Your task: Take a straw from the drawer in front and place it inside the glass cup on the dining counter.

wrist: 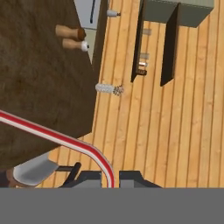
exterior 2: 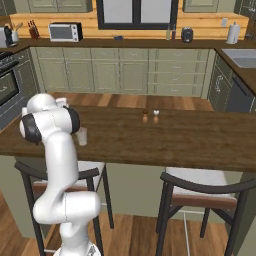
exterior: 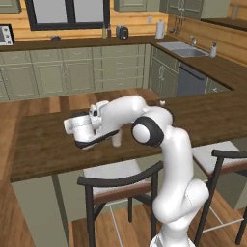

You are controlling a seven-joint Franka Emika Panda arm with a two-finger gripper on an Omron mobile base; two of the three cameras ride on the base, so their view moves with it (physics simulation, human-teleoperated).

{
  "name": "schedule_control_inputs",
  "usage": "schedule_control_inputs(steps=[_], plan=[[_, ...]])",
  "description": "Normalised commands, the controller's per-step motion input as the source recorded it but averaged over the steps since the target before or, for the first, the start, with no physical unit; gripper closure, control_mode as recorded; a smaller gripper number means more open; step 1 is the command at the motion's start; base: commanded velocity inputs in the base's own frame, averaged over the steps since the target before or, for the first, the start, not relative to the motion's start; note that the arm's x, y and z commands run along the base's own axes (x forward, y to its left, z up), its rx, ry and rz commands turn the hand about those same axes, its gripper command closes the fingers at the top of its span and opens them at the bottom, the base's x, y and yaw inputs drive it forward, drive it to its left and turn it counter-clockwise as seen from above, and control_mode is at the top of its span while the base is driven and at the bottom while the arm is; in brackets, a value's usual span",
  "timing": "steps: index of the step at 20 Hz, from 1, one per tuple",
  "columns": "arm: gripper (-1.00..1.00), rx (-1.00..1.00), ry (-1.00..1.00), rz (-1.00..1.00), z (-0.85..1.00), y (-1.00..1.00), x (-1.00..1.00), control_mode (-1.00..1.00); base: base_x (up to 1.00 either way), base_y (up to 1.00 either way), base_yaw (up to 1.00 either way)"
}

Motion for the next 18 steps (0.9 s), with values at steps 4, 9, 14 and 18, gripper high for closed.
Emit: schedule_control_inputs(steps=[4, 9, 14, 18], plan=[[1.0, 0.0, 0.0, 0.0, -0.17, 0.0, 0.17, -1.0, 0.0, 0.0, 0.0], [1.0, 0.0, 0.0, 0.0, -0.17, 0.0, 0.07, -1.0, 0.0, 0.0, 0.0], [1.0, 0.01, 0.0, 0.0, -0.13, 0.0, -0.31, -1.0, 0.0, 0.0, 0.0], [1.0, 0.0, 0.0, 0.0, -0.14, 0.0, -0.13, -1.0, 0.0, 0.0, 0.0]])
